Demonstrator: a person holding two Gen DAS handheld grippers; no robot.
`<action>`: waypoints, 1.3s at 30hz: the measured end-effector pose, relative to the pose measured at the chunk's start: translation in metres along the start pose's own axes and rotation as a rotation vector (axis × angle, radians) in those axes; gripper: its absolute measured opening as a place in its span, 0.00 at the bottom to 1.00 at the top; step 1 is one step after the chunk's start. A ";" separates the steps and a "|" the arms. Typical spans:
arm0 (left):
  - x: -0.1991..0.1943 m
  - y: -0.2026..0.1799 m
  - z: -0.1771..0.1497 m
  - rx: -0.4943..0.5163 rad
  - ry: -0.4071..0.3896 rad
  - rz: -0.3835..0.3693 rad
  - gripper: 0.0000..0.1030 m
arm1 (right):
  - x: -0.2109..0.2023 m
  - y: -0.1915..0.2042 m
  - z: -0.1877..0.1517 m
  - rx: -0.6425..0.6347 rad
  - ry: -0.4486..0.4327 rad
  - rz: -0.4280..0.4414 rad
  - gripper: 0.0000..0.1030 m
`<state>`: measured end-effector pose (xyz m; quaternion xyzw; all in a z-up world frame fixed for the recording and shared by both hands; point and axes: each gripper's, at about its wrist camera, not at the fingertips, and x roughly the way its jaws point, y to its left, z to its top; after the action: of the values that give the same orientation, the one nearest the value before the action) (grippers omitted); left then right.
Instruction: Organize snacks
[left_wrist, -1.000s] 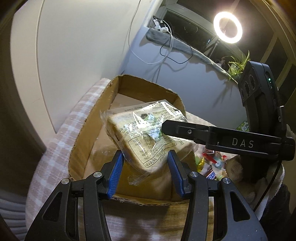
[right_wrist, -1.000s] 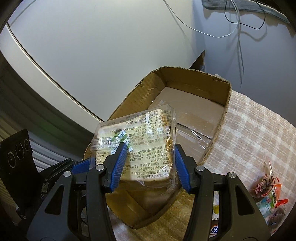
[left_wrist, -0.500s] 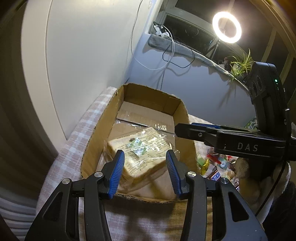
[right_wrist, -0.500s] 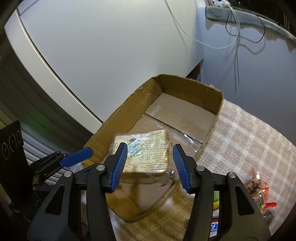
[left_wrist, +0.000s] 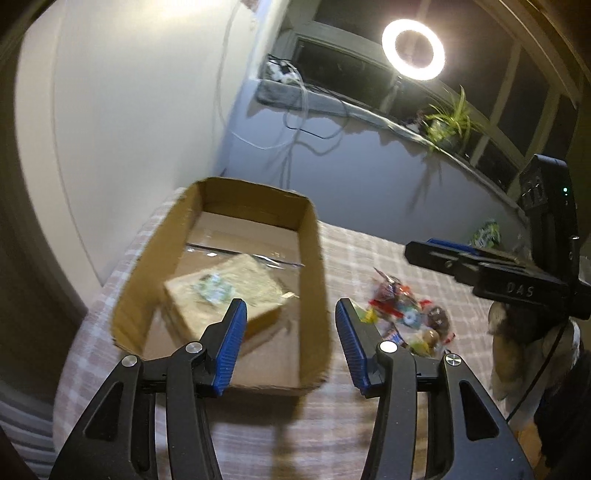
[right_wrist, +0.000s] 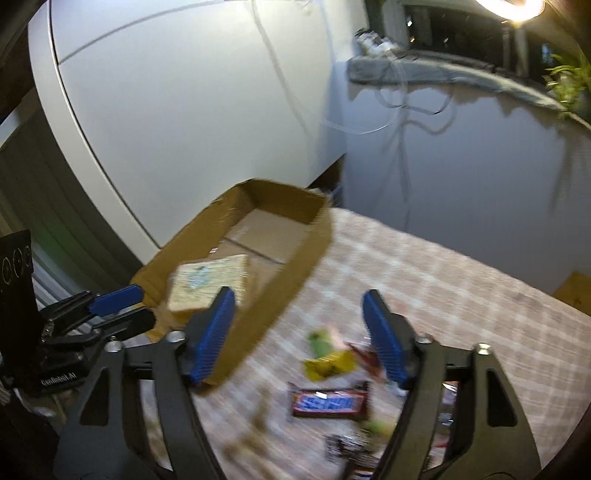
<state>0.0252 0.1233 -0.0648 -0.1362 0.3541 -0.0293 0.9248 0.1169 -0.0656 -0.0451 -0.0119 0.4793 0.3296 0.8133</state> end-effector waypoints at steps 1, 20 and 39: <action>0.001 -0.006 -0.002 0.010 0.004 -0.007 0.48 | -0.007 -0.007 -0.004 0.000 -0.006 -0.020 0.79; 0.076 -0.093 -0.029 0.180 0.214 -0.149 0.47 | -0.029 -0.060 -0.105 -0.149 0.224 -0.028 0.69; 0.125 -0.111 -0.031 0.268 0.318 -0.116 0.41 | 0.008 -0.041 -0.120 -0.372 0.349 0.086 0.57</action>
<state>0.1031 -0.0097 -0.1373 -0.0259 0.4800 -0.1505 0.8639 0.0497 -0.1339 -0.1285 -0.1974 0.5435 0.4393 0.6875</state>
